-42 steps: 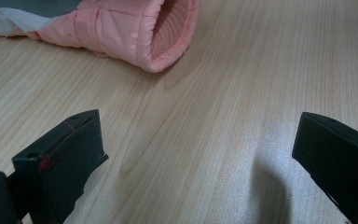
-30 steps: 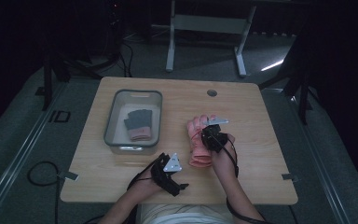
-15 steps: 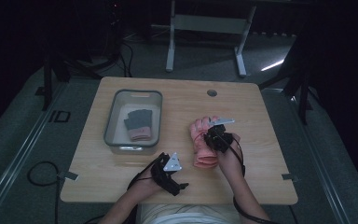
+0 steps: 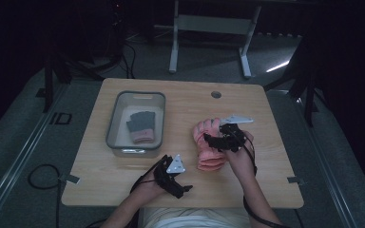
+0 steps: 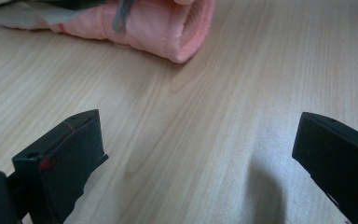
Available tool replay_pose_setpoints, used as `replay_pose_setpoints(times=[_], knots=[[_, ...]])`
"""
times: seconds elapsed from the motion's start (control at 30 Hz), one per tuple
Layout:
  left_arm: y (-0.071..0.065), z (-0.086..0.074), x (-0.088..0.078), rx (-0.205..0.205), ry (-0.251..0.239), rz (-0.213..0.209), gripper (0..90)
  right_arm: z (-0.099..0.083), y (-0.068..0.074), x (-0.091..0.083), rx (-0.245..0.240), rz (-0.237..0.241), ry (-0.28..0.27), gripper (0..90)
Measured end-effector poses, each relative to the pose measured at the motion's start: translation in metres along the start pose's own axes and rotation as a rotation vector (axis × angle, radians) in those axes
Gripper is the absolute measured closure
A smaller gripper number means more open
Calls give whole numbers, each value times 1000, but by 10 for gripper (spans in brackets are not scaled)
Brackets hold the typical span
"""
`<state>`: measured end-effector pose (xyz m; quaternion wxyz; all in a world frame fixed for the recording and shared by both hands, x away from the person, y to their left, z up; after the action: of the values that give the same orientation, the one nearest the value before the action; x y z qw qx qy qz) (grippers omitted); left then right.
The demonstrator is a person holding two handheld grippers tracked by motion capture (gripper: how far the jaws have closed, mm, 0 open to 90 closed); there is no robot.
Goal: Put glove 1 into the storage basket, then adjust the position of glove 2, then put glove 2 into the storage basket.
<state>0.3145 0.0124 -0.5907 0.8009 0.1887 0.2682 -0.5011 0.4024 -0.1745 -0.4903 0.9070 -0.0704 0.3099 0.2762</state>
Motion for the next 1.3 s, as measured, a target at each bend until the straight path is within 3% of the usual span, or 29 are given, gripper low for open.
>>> replay_pose_setpoints(times=[0.13, 0.2, 0.43, 0.67, 0.73, 0.9, 0.97, 1.03, 1.1, 1.13, 1.17, 1.3], knots=[[-1, 2, -1, -10, 1, 3, 17, -3, -16, -5, -17, -9, -15, 143], [-2, 3, -1, -11, 0, 6, 16, -3, -22, -8, -21, 10, -36, 141], [0, 10, -4, -21, -11, 31, 17, 1, -38, -24, -90, -8, -91, 122], [3, 30, -19, -43, -105, 65, 34, 0, -43, -35, -49, 49, -84, 120], [5, 39, -25, -76, -132, 67, 33, 2, -42, -37, -26, 69, -97, 112], [11, 64, -31, -80, -129, 95, 33, 5, -38, -38, -9, 104, -113, 108], [14, 73, -30, -72, -129, 111, 36, 5, -38, -35, -18, 86, -110, 186], [18, 84, -29, -61, -135, 143, 45, 6, -37, -32, -22, 83, -98, 334], [24, 95, -30, -31, -144, 251, 86, 7, -35, -27, -32, 79, -91, 512], [27, 100, -30, -37, -143, 273, 111, 8, -34, -23, -41, 68, -85, 581], [30, 103, -29, -52, -143, 277, 119, 9, -33, -19, -54, 59, -76, 627], [51, 116, -22, -139, -116, 258, 136, 12, -28, -1, -56, 59, -47, 630]])
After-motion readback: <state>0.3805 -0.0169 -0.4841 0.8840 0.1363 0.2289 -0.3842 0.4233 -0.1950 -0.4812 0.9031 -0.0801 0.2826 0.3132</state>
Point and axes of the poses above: each handheld gripper's, and its own axes: x roughly forward along the jaws, z roughly out of its top, y roughly to its left, the point moved 4 cm from there along x, roughly forward along the jaws, and after that the axes turned 1 degree about -y, right-handed, at the moved point
